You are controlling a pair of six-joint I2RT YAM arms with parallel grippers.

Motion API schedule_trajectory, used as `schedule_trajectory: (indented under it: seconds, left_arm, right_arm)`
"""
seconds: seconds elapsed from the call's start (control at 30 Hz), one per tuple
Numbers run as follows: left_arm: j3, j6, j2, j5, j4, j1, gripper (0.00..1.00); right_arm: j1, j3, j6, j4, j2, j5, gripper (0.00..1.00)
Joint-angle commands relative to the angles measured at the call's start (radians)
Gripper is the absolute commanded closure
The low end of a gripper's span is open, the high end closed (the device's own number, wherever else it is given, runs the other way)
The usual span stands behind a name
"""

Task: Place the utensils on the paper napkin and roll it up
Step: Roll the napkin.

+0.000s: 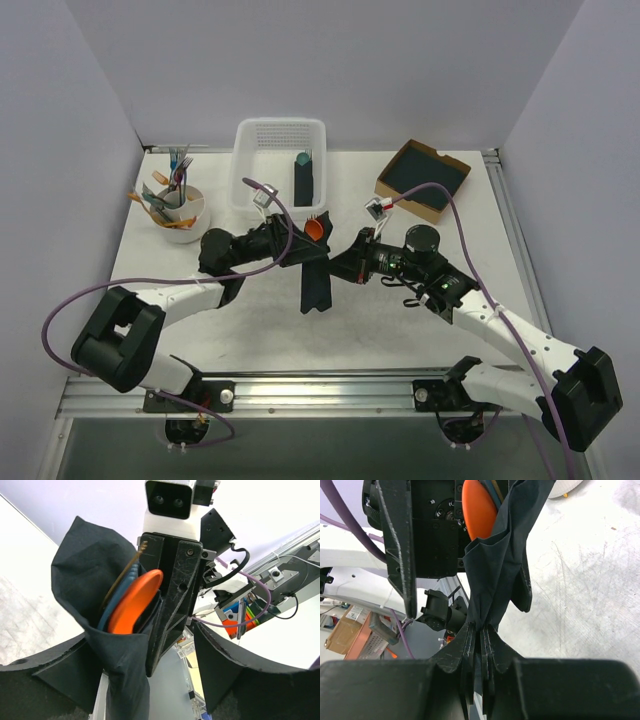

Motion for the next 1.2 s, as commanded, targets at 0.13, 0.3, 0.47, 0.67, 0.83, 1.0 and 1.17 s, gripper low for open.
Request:
schedule_trajectory:
  seconds: [0.13, 0.3, 0.47, 0.67, 0.83, 1.0, 1.17]
  left_arm:
    - [0.004, 0.044, -0.044, -0.004, 0.007, 0.007, 0.11]
    - [-0.011, 0.041, -0.033, -0.009, 0.031, 0.007, 0.03]
    - [-0.008, 0.041, -0.050, -0.003, 0.022, 0.007, 0.06]
    - [-0.019, 0.005, -0.076, -0.004, 0.054, 0.007, 0.06]
    - [-0.022, -0.072, -0.056, -0.012, 0.183, 0.005, 0.10]
    - [-0.036, -0.106, -0.036, -0.015, 0.240, 0.004, 0.35]
    - [-0.042, -0.114, -0.025, -0.015, 0.251, 0.002, 0.44]
  right_arm:
    - [0.008, 0.046, 0.005, 0.077, -0.001, -0.011, 1.00]
    - [0.007, 0.095, 0.008, 0.075, 0.020, -0.008, 1.00]
    - [0.007, 0.147, 0.008, 0.080, 0.040, -0.011, 1.00]
    - [0.010, 0.184, 0.008, 0.089, 0.063, -0.006, 1.00]
    - [0.016, 0.186, 0.024, 0.121, 0.083, -0.007, 1.00]
    - [0.014, 0.178, 0.024, 0.132, 0.080, 0.001, 1.00]
    - [0.011, 0.174, 0.024, 0.138, 0.072, 0.024, 1.00]
